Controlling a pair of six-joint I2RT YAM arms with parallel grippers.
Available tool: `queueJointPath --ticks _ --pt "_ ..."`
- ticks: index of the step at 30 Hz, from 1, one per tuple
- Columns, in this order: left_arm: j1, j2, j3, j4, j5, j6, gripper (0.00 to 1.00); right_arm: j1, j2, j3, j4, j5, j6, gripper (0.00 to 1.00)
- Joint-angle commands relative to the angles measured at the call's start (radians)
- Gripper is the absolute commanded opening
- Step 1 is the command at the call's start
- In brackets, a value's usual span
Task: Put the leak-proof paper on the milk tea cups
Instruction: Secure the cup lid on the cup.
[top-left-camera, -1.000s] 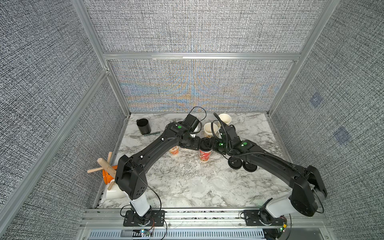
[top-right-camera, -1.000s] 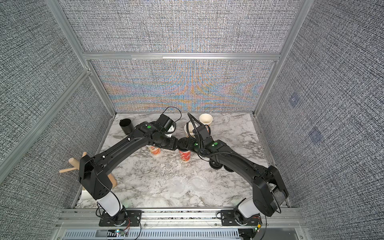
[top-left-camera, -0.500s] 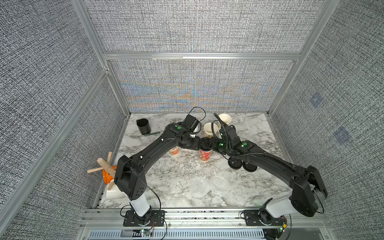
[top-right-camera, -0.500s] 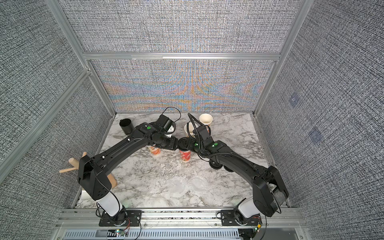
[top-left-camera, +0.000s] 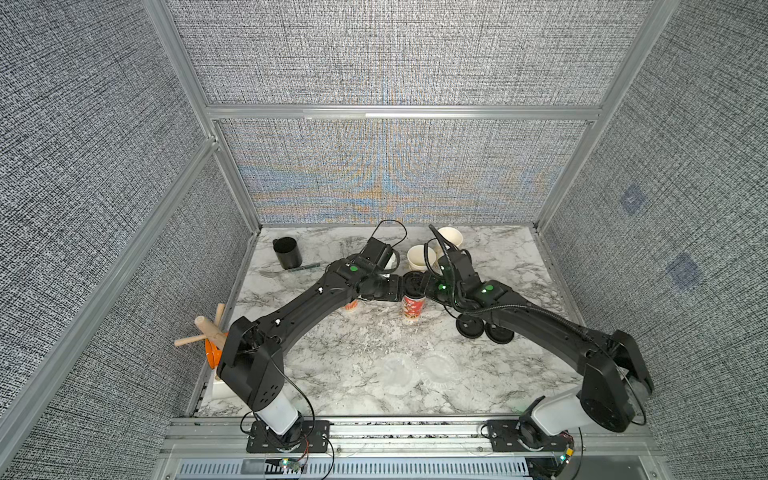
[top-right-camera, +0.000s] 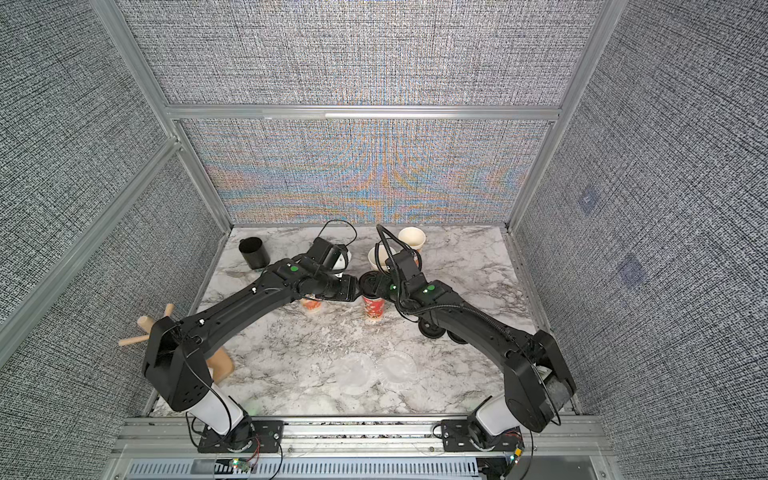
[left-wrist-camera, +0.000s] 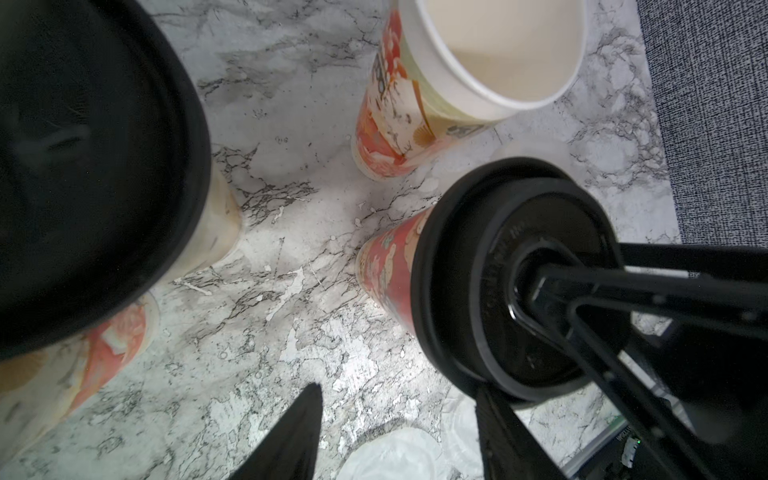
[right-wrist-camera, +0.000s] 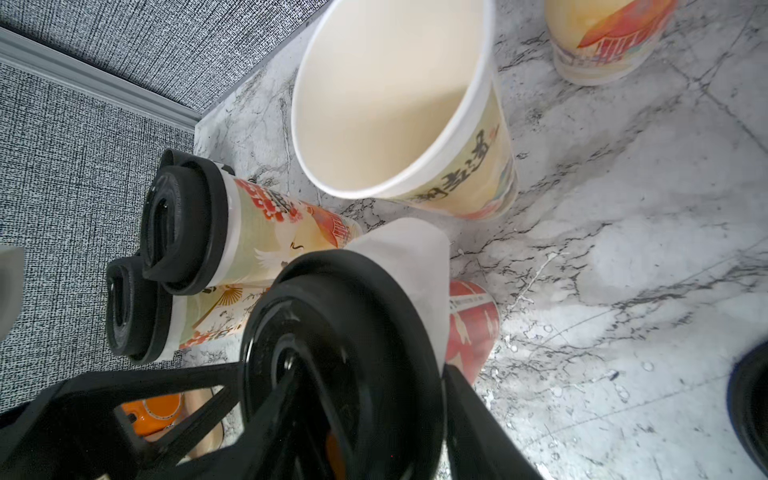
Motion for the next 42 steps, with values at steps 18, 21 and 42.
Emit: queueJointPath --ticks 18,21,42 --pt "-0.02 0.12 0.447 -0.416 -0.075 0.149 0.62 -0.03 0.007 -0.033 -0.218 -0.033 -0.011 0.54" --pt "-0.02 0.143 0.449 -0.37 -0.026 0.14 0.62 -0.03 0.007 -0.037 -0.212 -0.04 -0.009 0.54" --pt "-0.026 0.232 0.389 -0.315 -0.081 0.119 0.62 -0.033 -0.003 -0.027 -0.211 -0.05 -0.04 0.58"
